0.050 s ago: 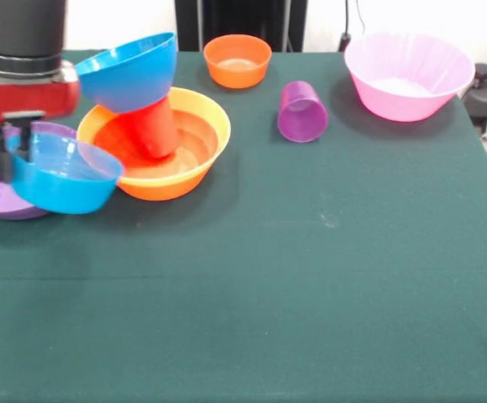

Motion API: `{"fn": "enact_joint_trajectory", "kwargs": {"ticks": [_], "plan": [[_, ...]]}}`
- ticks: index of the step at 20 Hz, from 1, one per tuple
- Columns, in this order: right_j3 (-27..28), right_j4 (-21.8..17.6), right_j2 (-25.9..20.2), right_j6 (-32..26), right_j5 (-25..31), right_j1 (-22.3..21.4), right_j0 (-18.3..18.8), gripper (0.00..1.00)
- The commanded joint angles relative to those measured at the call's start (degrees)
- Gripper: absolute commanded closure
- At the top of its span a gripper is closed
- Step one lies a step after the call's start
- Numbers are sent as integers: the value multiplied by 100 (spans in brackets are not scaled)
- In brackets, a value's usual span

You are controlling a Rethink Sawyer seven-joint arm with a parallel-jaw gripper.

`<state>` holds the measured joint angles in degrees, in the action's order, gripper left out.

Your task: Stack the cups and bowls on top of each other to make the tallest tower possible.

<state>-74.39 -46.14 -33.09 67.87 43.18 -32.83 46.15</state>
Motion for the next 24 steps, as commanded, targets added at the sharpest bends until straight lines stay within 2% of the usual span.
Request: {"fn": "enact_joint_trajectory", "kwargs": {"ticks": [1, 9, 17, 24], "plan": [[593, -398, 343, -1283, 971, -82, -84, 100], [364, -425, 598, -1277, 1501, -497, -228, 100], [17, -1041, 841, -742, 326, -168, -327, 100], [-248, -1486, 989, -941, 27, -4, -337, 100]]}}
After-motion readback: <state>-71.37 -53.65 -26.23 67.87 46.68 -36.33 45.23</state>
